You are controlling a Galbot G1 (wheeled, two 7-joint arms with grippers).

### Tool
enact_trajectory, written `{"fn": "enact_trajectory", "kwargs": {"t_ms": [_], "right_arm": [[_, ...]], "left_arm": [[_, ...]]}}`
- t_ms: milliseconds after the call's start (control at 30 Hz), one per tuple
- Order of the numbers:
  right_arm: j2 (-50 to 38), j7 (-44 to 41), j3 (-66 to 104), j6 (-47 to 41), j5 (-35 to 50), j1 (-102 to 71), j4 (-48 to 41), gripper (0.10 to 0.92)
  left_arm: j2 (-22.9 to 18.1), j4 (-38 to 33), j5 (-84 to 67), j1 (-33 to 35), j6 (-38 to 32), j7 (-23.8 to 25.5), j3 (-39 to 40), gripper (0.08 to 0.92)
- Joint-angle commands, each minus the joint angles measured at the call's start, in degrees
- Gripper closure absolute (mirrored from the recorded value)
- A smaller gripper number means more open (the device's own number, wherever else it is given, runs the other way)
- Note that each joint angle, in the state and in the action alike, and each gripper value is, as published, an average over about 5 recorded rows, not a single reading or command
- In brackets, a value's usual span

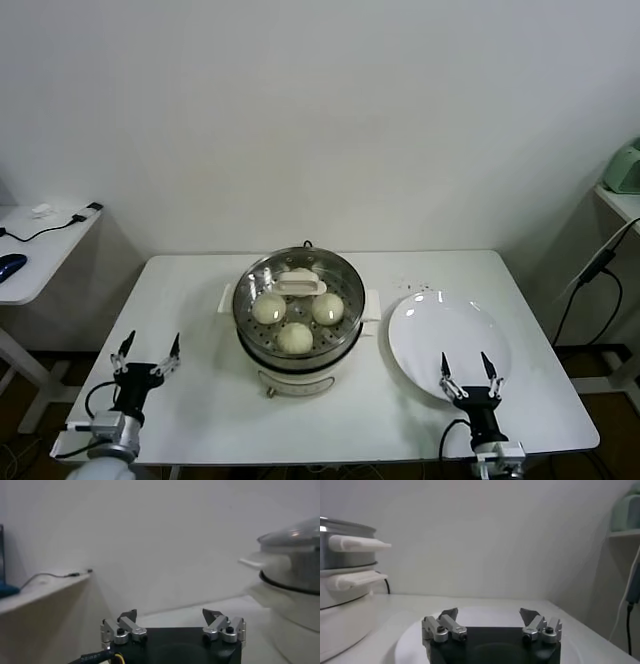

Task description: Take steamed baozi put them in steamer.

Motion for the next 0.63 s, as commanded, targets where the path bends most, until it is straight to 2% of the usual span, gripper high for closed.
{"fn": "enact_trajectory", "kwargs": {"t_ms": [33,633], "right_arm": [[-0.1,-0.5,-0.1,-0.4,0.5,-0.1,-0.5,0.203],[0.4,-0.7,-0.2,0.2,0.4,-1.0,0.1,0.203]], "left_arm": [[1.4,5.8,-6.6,1.3,-4.0,-0.1,-1.9,0.177],[-1.3,4.7,-4.4,1.1,-6.2,0.8,3.1,0.177]]}}
